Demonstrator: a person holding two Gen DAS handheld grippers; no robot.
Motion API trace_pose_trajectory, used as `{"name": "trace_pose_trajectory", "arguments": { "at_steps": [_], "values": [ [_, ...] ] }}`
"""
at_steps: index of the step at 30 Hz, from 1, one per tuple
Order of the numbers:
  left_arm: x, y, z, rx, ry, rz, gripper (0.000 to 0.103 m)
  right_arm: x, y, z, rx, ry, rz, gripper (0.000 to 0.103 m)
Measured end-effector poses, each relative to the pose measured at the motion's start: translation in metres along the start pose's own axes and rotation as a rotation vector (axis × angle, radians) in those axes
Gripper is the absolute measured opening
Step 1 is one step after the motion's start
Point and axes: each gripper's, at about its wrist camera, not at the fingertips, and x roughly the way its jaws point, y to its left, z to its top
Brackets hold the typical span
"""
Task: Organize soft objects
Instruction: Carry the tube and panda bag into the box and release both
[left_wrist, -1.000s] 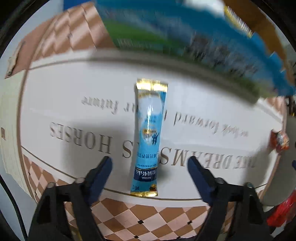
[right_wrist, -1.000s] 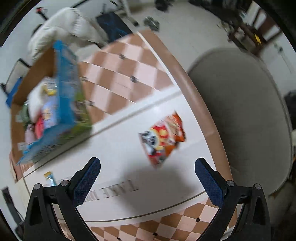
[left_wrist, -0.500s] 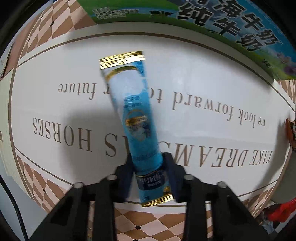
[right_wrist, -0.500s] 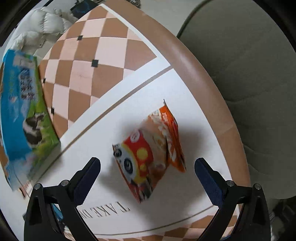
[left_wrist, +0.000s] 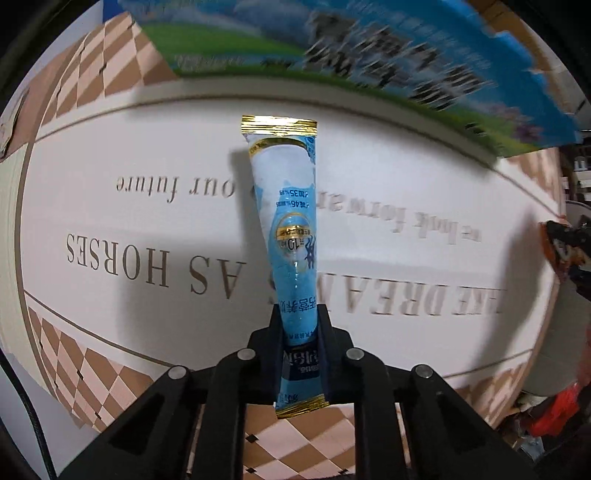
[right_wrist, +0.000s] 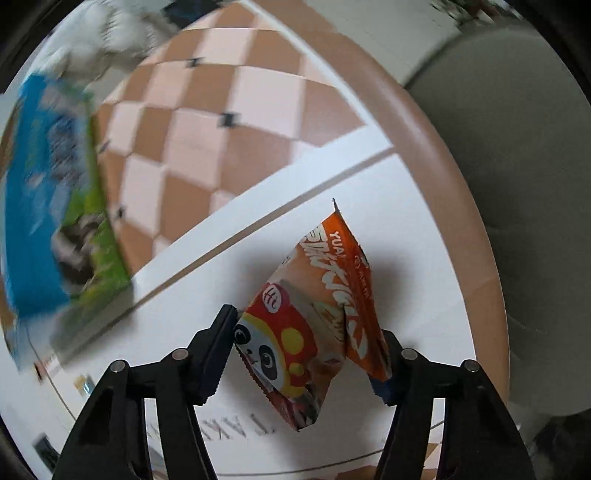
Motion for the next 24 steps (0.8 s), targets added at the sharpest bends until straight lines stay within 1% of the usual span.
{"name": "trace_pose_trajectory", "arguments": {
  "at_steps": [3,6,8,11,12,13,14,16,17,18,19,20,21,22,24],
  "values": [
    [-0.029,-0.011,-0.009,0.019,-0.031,-0.058,0.013,-0.018,0.021,-0.02,-0.087,-0.033,0.026,0.063],
    [-0.066,-0.025,-0.013,0.05,-0.088,-0.104,0.013,-0.042,0.043,-0.043,-0.167,-0.061,0.073,0.063],
    [-0.095,-0.034,-0.004,0.08,-0.132,-0.13,0.013,-0.062,0.056,-0.057,-0.213,-0.079,0.12,0.063],
    [-0.137,-0.05,0.015,0.132,-0.199,-0.165,0.013,-0.093,0.072,-0.066,-0.262,-0.111,0.175,0.063],
    [-0.149,-0.06,0.025,0.149,-0.218,-0.177,0.013,-0.104,0.08,-0.067,-0.28,-0.122,0.196,0.063],
    [-0.161,-0.057,0.036,0.166,-0.228,-0.184,0.013,-0.116,0.088,-0.067,-0.295,-0.138,0.215,0.063],
    [-0.175,-0.066,0.049,0.2,-0.242,-0.192,0.013,-0.128,0.098,-0.064,-0.305,-0.148,0.226,0.063],
    [-0.19,-0.072,0.079,0.233,-0.257,-0.202,0.013,-0.148,0.113,-0.057,-0.325,-0.17,0.264,0.063],
    [-0.199,-0.08,0.098,0.258,-0.265,-0.197,0.013,-0.156,0.117,-0.055,-0.33,-0.18,0.277,0.063],
    [-0.199,-0.083,0.11,0.269,-0.271,-0.192,0.013,-0.163,0.125,-0.05,-0.338,-0.19,0.285,0.063],
    [-0.203,-0.091,0.131,0.294,-0.273,-0.181,0.013,-0.168,0.133,-0.044,-0.347,-0.204,0.286,0.063],
    [-0.205,-0.099,0.153,0.308,-0.27,-0.17,0.013,-0.171,0.14,-0.039,-0.351,-0.212,0.288,0.063],
    [-0.206,-0.099,0.169,0.318,-0.265,-0.16,0.013,-0.173,0.145,-0.032,-0.353,-0.213,0.294,0.063],
    [-0.202,-0.109,0.195,0.346,-0.235,-0.153,0.013,-0.173,0.152,-0.026,-0.352,-0.211,0.3,0.063],
    [-0.194,-0.118,0.227,0.365,-0.197,-0.151,0.013,-0.166,0.169,-0.011,-0.344,-0.2,0.31,0.063]
  ]
}}
